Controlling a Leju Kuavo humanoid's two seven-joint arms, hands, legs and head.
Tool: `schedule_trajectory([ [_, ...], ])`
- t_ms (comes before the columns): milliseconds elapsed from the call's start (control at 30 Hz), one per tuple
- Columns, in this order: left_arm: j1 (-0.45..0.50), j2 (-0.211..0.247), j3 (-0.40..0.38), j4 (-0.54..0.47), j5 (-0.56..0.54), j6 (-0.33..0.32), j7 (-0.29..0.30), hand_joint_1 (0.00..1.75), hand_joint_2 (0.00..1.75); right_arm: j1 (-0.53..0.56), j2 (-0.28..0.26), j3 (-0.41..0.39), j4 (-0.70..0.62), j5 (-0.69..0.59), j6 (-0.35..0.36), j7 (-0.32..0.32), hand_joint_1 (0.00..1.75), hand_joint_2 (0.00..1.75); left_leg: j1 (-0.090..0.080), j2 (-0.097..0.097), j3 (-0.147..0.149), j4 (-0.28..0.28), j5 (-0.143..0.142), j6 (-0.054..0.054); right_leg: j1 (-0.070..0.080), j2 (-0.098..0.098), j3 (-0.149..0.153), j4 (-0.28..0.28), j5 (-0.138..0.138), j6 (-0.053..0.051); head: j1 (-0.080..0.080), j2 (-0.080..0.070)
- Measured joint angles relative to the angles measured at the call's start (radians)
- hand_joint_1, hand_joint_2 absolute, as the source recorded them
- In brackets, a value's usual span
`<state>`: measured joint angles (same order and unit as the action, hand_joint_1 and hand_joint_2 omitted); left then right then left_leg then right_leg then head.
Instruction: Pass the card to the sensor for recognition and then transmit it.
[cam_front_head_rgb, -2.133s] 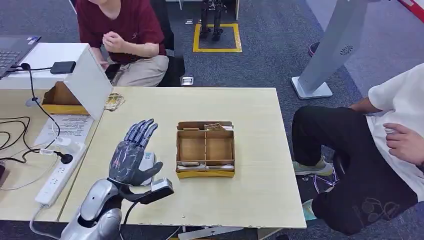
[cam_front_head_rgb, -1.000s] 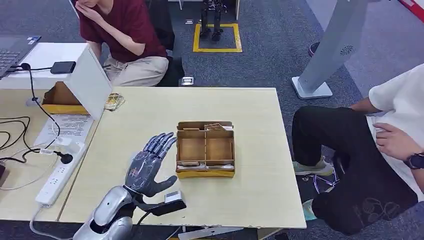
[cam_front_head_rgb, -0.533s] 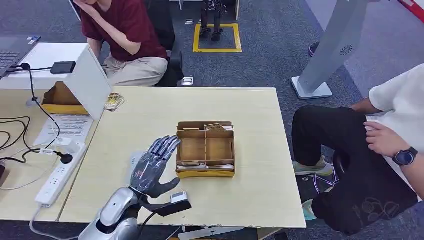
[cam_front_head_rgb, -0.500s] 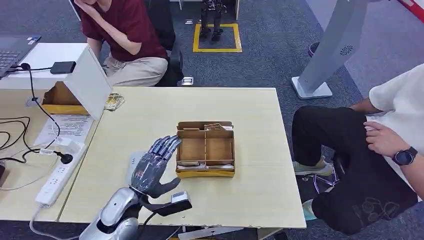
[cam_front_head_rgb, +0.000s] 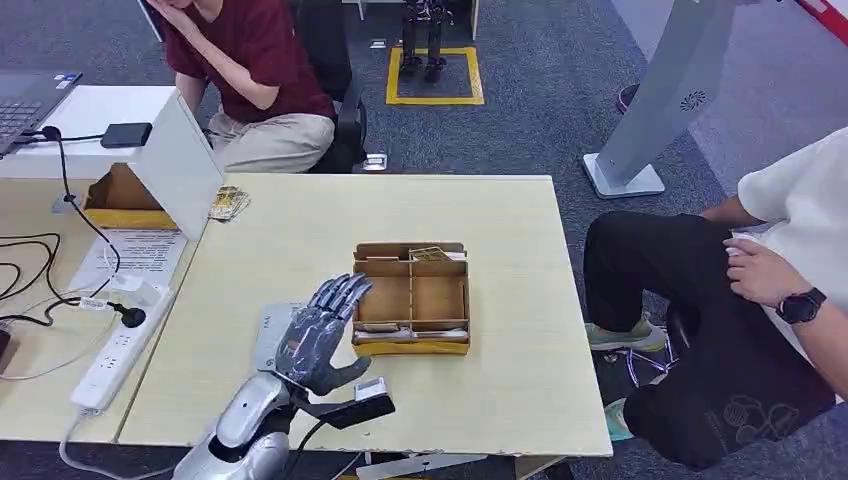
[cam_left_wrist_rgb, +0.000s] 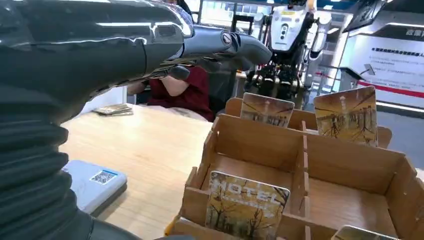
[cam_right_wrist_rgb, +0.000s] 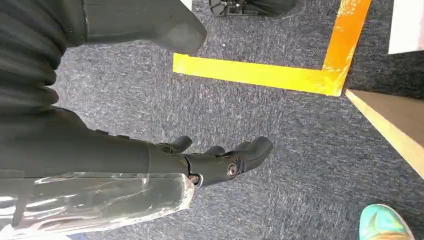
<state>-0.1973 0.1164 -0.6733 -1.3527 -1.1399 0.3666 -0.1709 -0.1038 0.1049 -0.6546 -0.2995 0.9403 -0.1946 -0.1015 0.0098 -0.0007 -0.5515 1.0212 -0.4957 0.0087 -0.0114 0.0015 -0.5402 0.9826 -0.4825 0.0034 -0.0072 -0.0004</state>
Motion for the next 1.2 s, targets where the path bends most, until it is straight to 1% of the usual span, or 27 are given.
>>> schedule_trajectory([
  [267, -0.016, -0.027, -0.017, 0.039, 0.003, -0.001, 0.0, 0.0, 1.75, -0.005, 0.006, 0.0, 0.0, 0.002, 0.0, 0.005, 0.0, 1.75, 0.0, 0.0, 0.0, 0.0, 0.0, 0.0, 0.0, 0.0, 0.0, 0.0, 0.0, 0.0, 0.0, 0.0],
  [633, -0.03, -0.06, -0.018, 0.065, 0.029, -0.001, 0.006, 0.0, 1.75, -0.012, 0.011, 0.0, -0.001, 0.003, 0.0, 0.009, 0.0, 1.75, 0.0, 0.0, 0.0, 0.0, 0.0, 0.0, 0.0, 0.0, 0.0, 0.0, 0.0, 0.0, 0.0, 0.0],
  [1000, -0.049, -0.077, -0.018, 0.083, 0.04, 0.011, 0.016, 0.0, 1.75, -0.013, 0.011, 0.005, -0.001, 0.003, -0.001, 0.011, 0.0, 1.75, 0.0, 0.0, 0.0, 0.0, 0.0, 0.0, 0.0, 0.0, 0.0, 0.0, 0.0, 0.0, 0.0, 0.0],
  [1200, -0.056, -0.079, -0.017, 0.103, 0.038, 0.023, 0.026, 0.0, 1.75, -0.013, 0.012, 0.01, -0.001, 0.002, 0.0, 0.014, 0.0, 1.75, 0.0, 0.0, 0.0, 0.0, 0.0, 0.0, 0.0, 0.0, 0.0, 0.0, 0.0, 0.0, 0.0, 0.0],
])
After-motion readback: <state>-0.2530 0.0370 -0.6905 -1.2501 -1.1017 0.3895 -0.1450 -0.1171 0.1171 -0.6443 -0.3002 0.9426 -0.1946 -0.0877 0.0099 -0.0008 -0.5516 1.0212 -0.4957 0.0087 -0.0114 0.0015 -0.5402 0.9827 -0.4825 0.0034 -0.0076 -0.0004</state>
